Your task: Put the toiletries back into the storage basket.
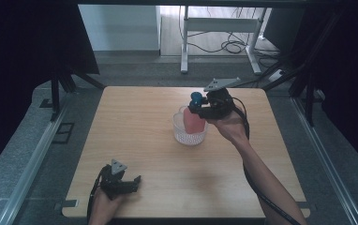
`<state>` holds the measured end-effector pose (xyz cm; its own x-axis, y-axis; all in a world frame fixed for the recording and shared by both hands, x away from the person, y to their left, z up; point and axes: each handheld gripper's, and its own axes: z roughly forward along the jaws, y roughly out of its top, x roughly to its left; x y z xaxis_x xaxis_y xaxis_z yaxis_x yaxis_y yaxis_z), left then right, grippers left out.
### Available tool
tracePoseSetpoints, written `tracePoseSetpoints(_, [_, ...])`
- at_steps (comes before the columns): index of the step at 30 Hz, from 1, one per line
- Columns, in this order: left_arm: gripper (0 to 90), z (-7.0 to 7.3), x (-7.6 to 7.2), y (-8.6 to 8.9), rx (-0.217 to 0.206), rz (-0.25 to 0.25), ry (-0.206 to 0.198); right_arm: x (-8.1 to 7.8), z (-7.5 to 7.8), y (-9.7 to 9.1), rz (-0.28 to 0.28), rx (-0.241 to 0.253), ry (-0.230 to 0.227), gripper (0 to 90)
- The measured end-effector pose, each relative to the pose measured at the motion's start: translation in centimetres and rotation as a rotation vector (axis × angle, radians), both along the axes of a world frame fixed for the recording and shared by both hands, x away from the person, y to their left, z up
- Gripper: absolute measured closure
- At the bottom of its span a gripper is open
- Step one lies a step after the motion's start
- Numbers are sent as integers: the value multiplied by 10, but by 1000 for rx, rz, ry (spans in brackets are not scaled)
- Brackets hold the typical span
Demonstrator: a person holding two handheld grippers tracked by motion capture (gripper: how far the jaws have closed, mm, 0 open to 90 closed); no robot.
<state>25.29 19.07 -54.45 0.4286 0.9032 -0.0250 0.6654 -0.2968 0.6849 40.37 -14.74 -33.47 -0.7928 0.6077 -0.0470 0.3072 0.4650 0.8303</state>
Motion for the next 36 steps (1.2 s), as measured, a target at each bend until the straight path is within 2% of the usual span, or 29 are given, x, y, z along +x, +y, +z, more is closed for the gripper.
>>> tracePoseSetpoints(17, [106,0,0,0,-1,-3,0,23,-15,5,-47,-24,-3,531])
tracePoseSetpoints(36, [106,0,0,0,0,-5,3,32,-39,9,-65,-45,4,531])
